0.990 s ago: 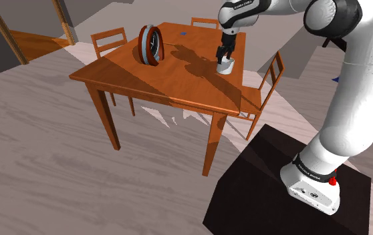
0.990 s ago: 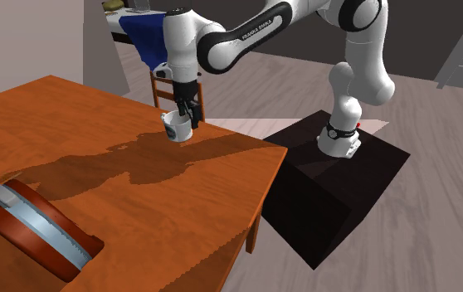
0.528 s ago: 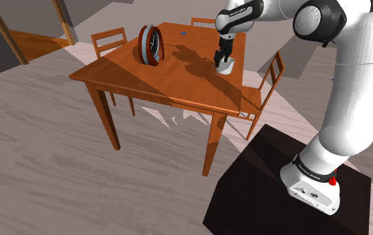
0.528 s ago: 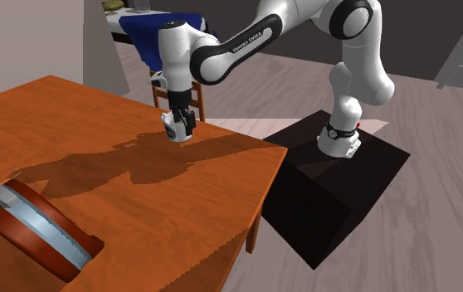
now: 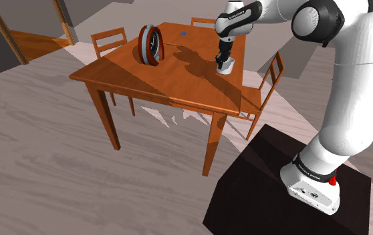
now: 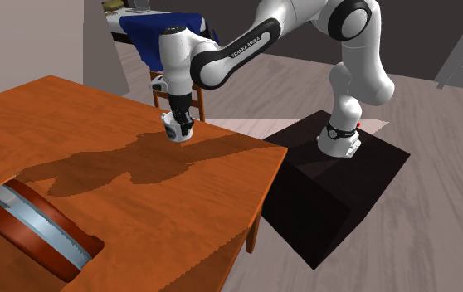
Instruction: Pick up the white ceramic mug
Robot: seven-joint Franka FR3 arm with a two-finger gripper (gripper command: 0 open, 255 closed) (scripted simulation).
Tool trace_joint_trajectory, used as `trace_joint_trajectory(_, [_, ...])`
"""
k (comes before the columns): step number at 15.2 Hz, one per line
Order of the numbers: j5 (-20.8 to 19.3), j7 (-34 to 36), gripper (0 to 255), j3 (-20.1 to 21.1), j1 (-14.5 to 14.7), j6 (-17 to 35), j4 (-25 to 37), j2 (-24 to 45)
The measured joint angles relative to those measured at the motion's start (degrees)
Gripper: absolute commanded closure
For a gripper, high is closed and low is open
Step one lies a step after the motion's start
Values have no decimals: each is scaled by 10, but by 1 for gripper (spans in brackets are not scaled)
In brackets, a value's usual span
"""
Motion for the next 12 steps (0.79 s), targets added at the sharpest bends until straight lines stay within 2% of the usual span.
trace_joint_trajectory(5, [0, 0, 255, 0, 0, 0, 0, 0])
trace_joint_trajectory(12, [-5, 2, 255, -2, 1, -38, 22, -16])
